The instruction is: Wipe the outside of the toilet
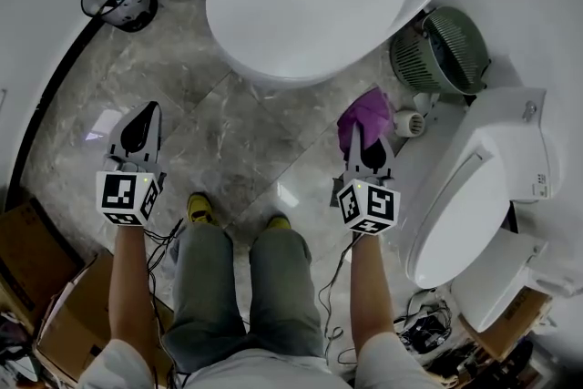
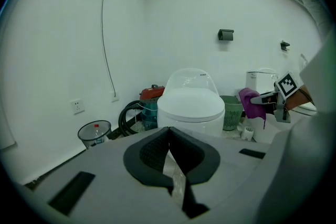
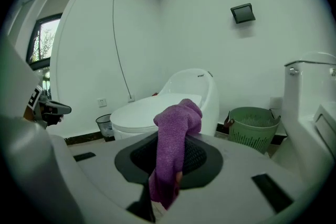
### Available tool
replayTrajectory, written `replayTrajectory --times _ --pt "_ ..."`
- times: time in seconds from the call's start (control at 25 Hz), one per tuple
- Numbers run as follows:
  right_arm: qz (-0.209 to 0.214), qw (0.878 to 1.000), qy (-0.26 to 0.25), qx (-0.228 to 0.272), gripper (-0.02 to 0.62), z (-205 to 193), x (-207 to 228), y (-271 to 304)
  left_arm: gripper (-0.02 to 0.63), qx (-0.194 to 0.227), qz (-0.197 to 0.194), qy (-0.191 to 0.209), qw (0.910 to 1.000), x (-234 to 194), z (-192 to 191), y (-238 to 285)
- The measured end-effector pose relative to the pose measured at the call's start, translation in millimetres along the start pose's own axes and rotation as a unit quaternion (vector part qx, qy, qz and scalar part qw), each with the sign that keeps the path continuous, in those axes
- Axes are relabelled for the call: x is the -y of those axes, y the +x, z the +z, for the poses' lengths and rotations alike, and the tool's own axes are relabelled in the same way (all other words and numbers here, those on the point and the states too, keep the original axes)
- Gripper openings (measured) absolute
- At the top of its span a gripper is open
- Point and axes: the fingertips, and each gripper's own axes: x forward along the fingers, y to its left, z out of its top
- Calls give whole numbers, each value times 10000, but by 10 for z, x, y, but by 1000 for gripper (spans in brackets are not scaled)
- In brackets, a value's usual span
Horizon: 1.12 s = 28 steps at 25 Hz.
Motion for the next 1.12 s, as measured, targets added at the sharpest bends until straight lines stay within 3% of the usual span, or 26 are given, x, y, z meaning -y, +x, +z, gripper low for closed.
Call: replayTrajectory --times 0.68,0.96,1.12 --pt "947 9938 -427 407 86 -690 -517 493 17 456 267 283 9982 -202 -711 338" --pt "1530 9827 -842 621 86 -893 -858 545 17 528 180 544 9970 -147 -985 489" --pt "2088 9712 -928 674 86 -1008 -1086 568 17 685 193 564 9959 -148 -1036 554"
